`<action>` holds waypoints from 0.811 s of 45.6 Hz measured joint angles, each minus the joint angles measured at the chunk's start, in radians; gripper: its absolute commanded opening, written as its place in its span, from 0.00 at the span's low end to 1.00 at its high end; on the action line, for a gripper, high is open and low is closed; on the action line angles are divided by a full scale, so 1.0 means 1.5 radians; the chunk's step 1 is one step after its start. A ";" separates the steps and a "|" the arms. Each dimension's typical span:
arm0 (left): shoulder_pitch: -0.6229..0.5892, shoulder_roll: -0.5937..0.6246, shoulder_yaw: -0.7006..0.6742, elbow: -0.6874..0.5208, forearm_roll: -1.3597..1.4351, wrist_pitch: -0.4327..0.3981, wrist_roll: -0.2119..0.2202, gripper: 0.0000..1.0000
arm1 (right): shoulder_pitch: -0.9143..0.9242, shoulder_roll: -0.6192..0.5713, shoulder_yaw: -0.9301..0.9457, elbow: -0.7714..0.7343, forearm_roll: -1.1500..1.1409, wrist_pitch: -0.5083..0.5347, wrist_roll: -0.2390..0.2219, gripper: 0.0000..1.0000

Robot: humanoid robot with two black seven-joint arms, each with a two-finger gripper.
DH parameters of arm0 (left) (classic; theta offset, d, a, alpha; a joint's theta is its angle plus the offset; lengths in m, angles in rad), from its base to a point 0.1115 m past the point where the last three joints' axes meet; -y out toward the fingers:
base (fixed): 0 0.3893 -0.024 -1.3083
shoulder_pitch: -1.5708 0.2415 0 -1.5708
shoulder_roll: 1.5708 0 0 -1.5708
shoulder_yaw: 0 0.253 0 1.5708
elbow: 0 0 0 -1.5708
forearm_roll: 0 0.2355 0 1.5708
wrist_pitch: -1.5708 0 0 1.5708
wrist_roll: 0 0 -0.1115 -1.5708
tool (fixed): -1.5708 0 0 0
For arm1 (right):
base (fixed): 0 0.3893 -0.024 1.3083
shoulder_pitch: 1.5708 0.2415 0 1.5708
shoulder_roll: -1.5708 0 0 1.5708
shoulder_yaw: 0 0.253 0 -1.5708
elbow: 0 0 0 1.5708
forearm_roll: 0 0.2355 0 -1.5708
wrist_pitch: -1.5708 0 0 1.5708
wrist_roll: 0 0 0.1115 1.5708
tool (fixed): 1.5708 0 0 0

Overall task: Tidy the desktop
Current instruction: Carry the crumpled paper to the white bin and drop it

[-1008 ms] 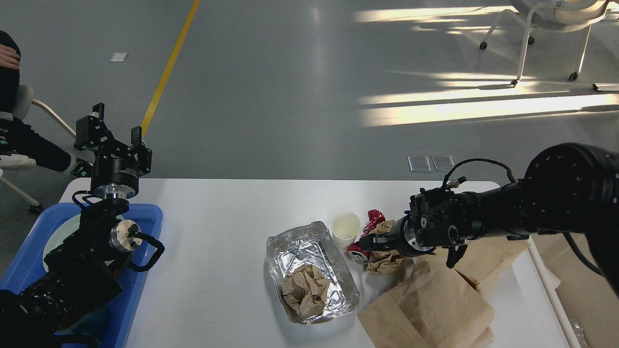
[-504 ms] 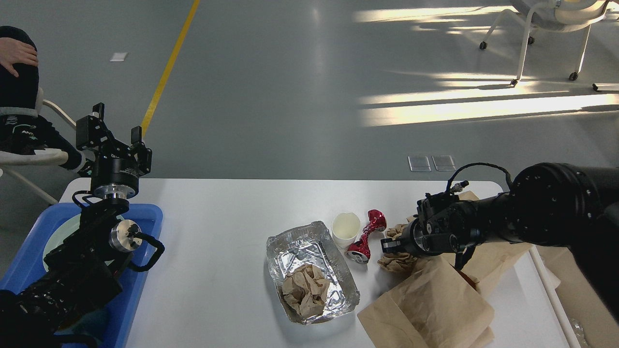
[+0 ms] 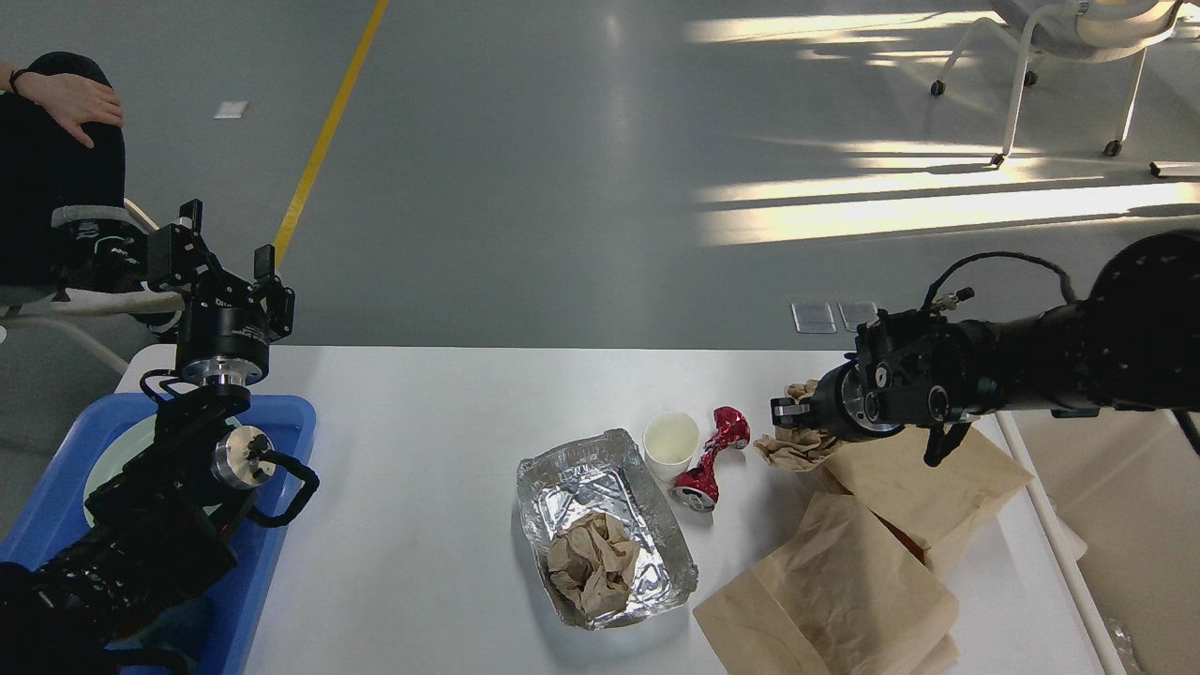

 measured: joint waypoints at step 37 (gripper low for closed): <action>0.000 0.000 0.000 0.000 0.000 0.000 0.000 0.97 | -0.014 -0.336 0.127 -0.174 0.022 0.060 -0.004 0.00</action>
